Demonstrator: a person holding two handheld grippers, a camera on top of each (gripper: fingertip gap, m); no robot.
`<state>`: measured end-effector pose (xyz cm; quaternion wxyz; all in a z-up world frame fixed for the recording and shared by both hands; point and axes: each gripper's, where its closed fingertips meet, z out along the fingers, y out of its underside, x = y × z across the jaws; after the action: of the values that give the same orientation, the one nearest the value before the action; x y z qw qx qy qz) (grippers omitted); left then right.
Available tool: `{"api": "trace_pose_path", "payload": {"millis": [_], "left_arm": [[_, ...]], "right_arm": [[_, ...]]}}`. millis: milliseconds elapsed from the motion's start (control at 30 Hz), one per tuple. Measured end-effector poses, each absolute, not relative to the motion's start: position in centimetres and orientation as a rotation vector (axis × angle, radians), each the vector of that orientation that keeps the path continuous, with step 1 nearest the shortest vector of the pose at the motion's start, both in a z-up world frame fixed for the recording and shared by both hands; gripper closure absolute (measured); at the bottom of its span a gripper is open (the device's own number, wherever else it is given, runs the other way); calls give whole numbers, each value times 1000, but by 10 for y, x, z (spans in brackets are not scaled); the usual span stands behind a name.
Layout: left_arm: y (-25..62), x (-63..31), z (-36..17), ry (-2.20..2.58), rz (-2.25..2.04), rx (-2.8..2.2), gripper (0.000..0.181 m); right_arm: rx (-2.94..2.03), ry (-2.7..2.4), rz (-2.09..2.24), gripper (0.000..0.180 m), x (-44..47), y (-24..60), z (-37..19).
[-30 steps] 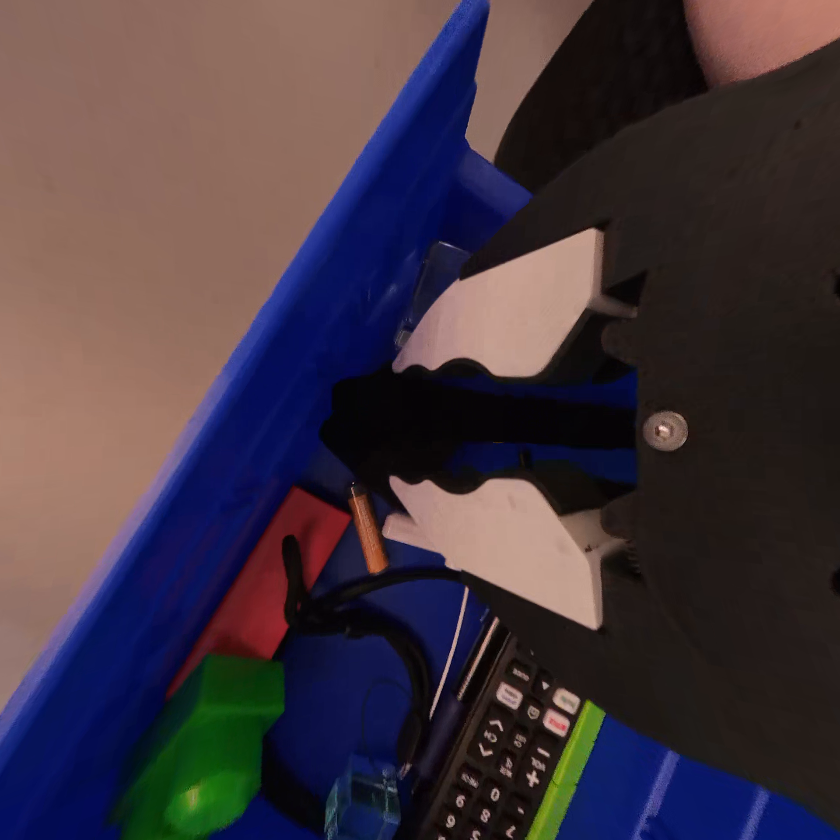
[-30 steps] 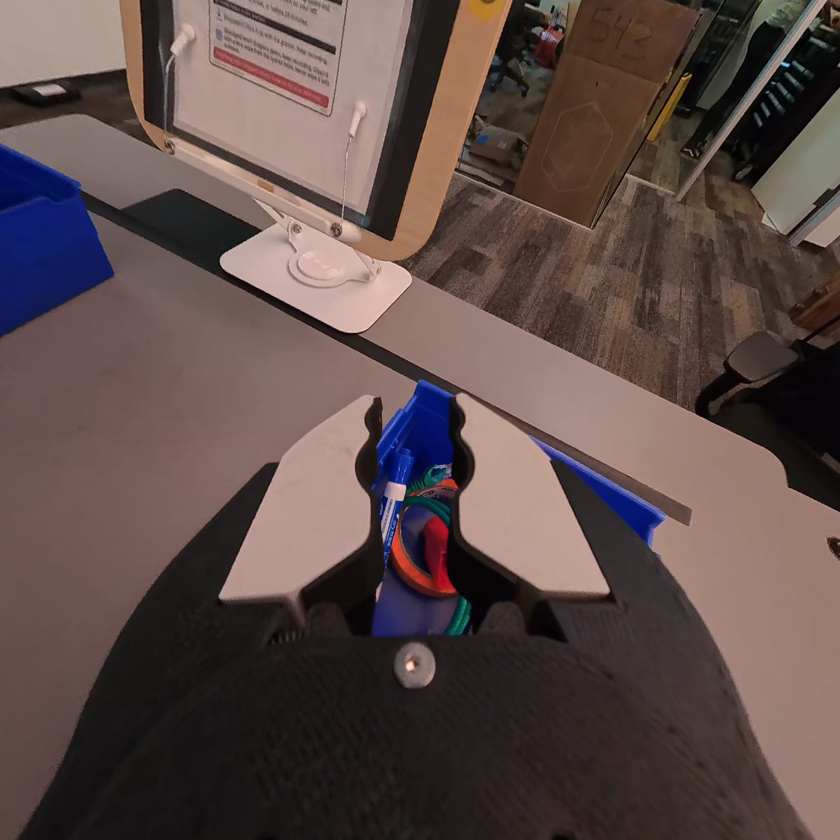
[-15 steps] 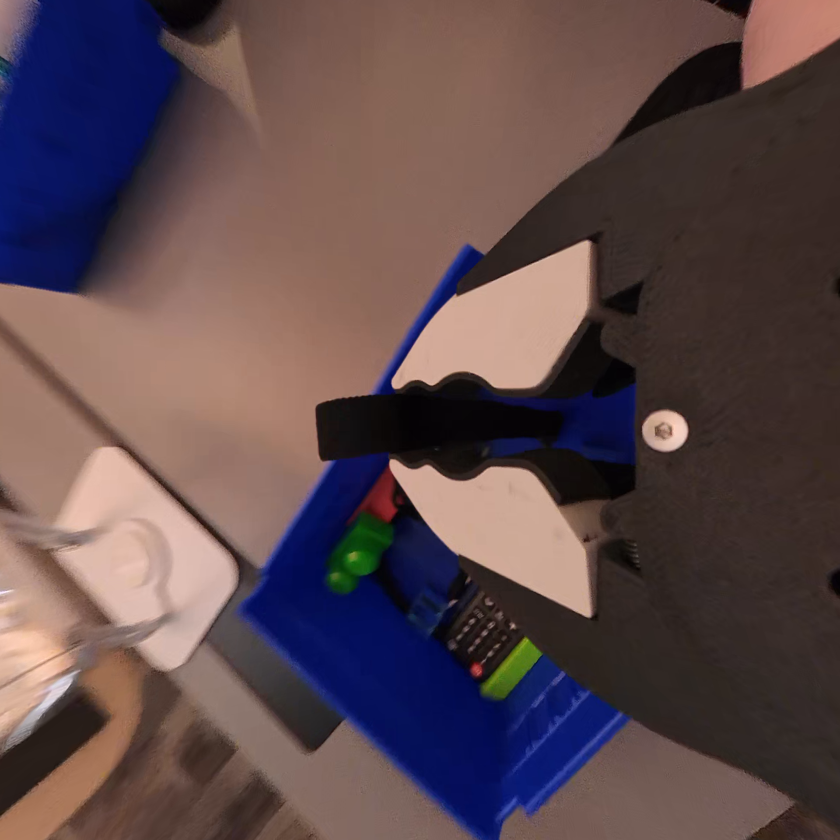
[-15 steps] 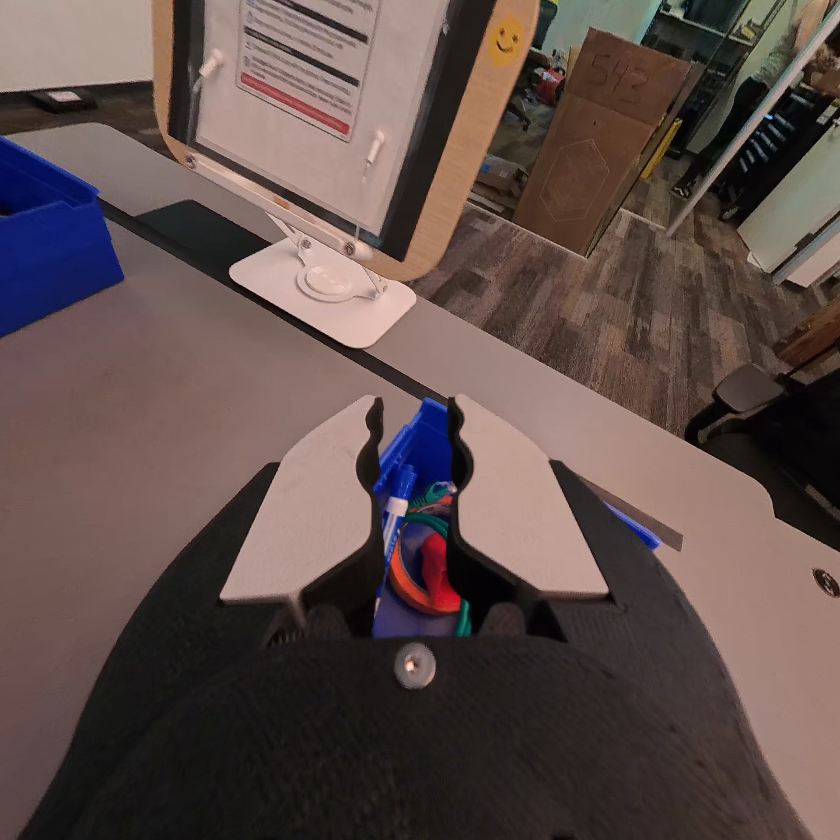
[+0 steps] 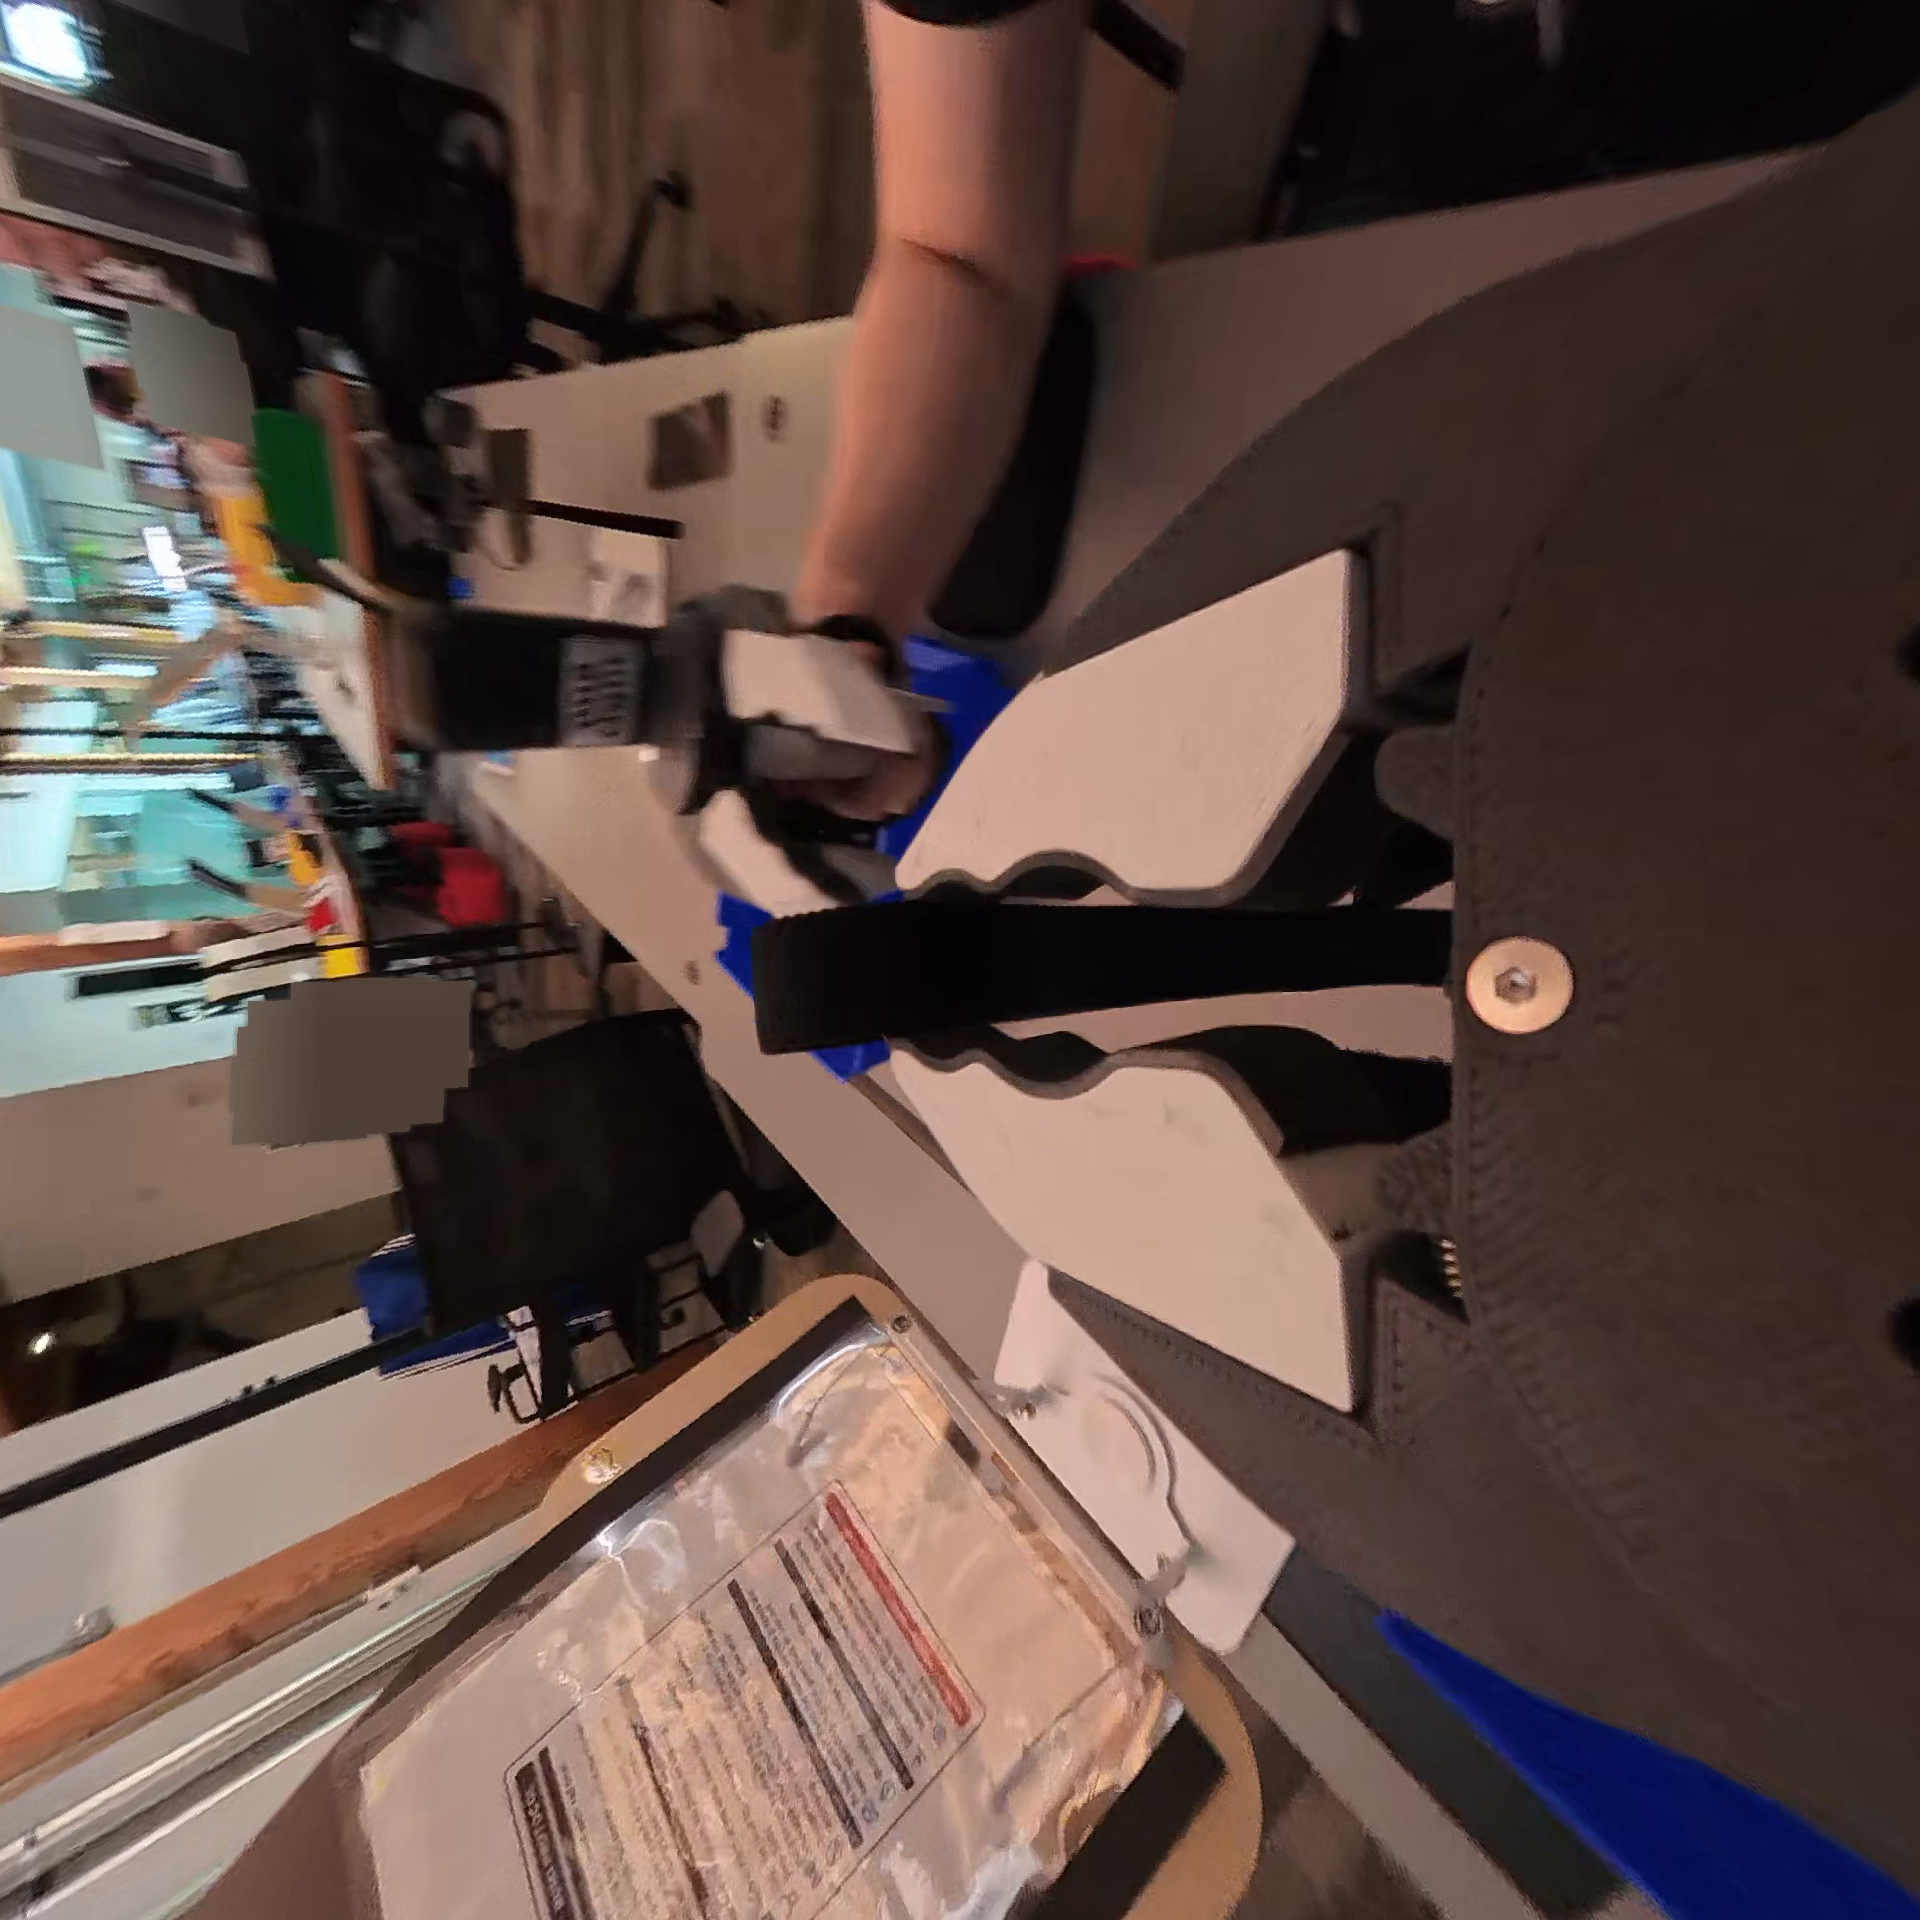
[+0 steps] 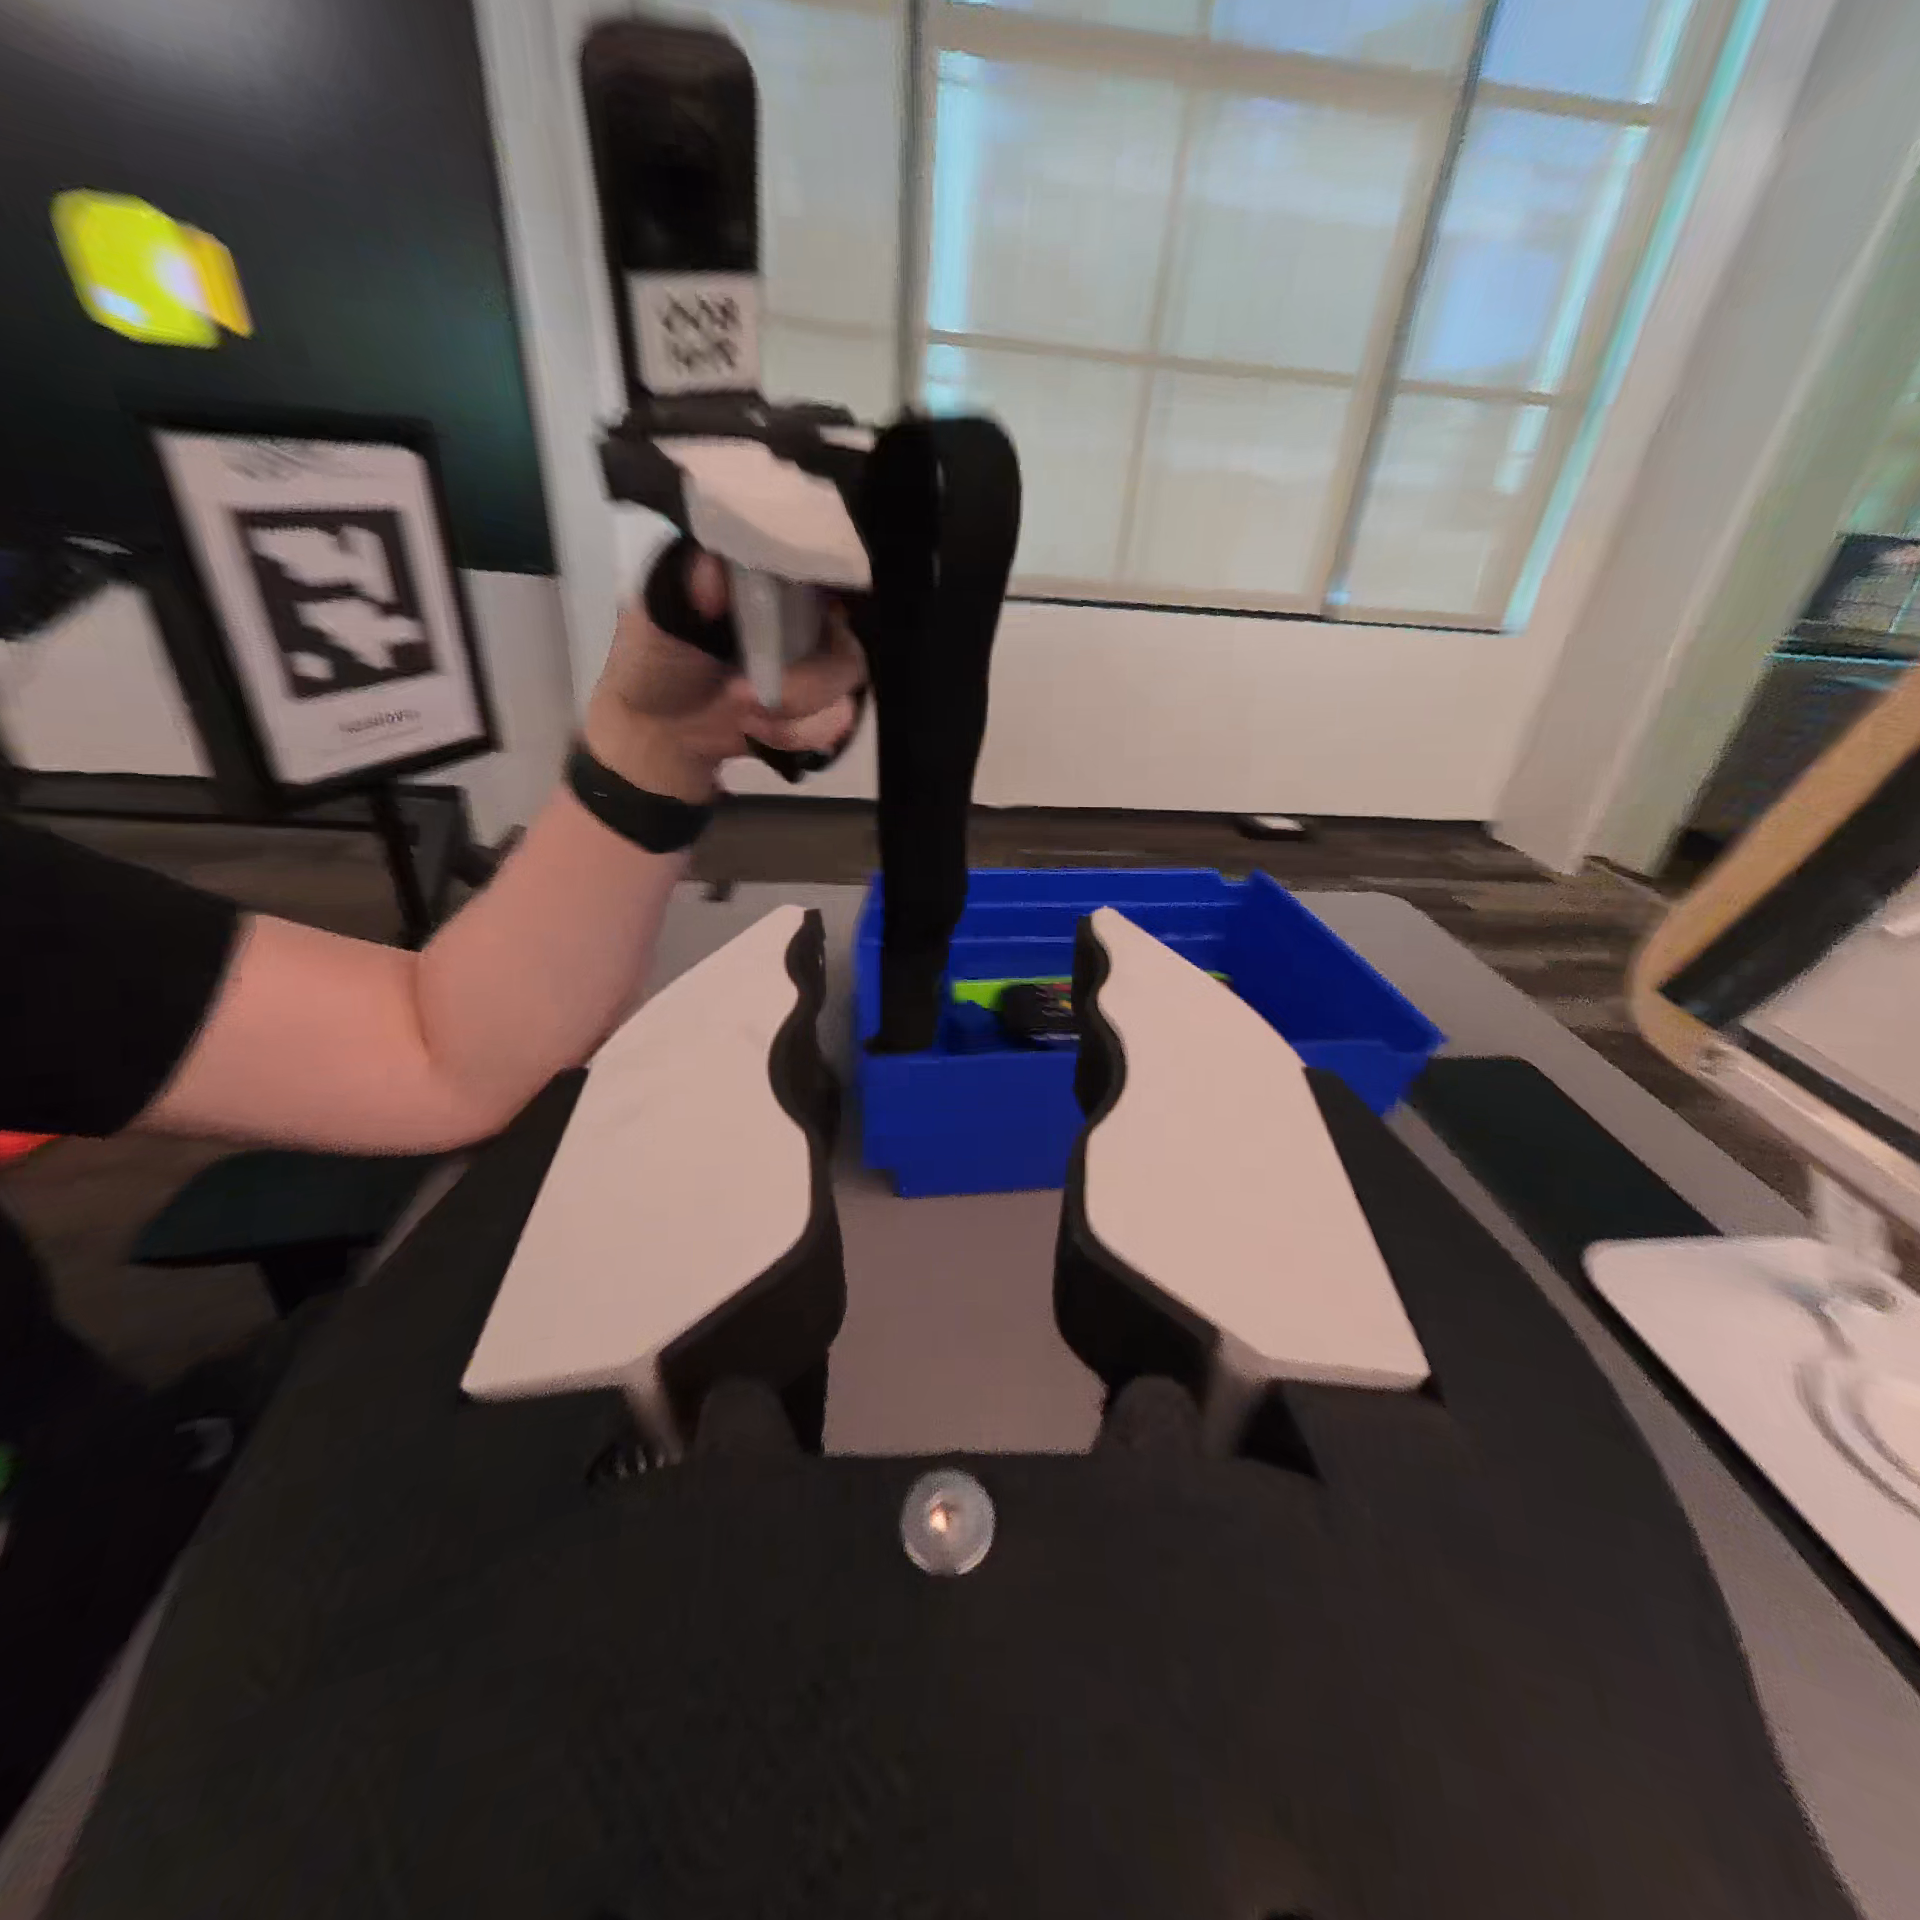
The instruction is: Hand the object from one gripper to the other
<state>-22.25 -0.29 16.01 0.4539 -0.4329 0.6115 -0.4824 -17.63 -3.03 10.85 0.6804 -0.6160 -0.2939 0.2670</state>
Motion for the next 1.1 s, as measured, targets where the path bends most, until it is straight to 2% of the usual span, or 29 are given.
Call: {"api": "trace_pose_path", "payload": {"millis": [133,267,433,467,500,533,600,633,667,700,833,967,1033,1100], "left_arm": [[2,-208,165,1354,-1165,-1141,160],[-16,-191,152,1382,-1240,-1204,160],[-15,-182,146,1354,-1176,-1218,160],[-16,-182,147,1354,-1190,-1218,160],[-17,-183,148,1356,-1210,-1218,160],[-17,-184,148,1357,-1225,-1220,160],[-18,-185,148,1361,-1248,-1224,159],[-17,-186,150,1346,-1263,-1224,147],[-15,-186,153,1324,-1271,-1224,130],[-13,-187,154,1312,-1271,-1224,124],[-19,-181,138,1472,-1192,-1127,123],[8,-158,105,1525,-672,-922,115],[12,-147,89,1531,-406,-749,116],[0,-136,79,1514,-325,-619,123]], "right_arm": [[-1423,-542,226,131,-191,-3,90],[-1436,-433,178,127,-203,5,82],[-1489,-282,248,141,-180,14,71],[-1484,-287,277,149,-178,13,72],[-1477,-322,328,166,-181,11,73],[-1478,-354,368,172,-183,8,74],[-1505,-355,386,173,-175,9,75],[-1502,-334,415,172,-170,9,78],[-1484,-293,467,172,-162,8,84],[-1466,-239,540,172,-154,6,89],[-1364,54,1044,172,-114,1,104],[-1151,289,1640,173,-86,-4,108],[-1090,366,1750,174,-80,-1,103],[-1081,407,1779,174,-82,3,96]]}}
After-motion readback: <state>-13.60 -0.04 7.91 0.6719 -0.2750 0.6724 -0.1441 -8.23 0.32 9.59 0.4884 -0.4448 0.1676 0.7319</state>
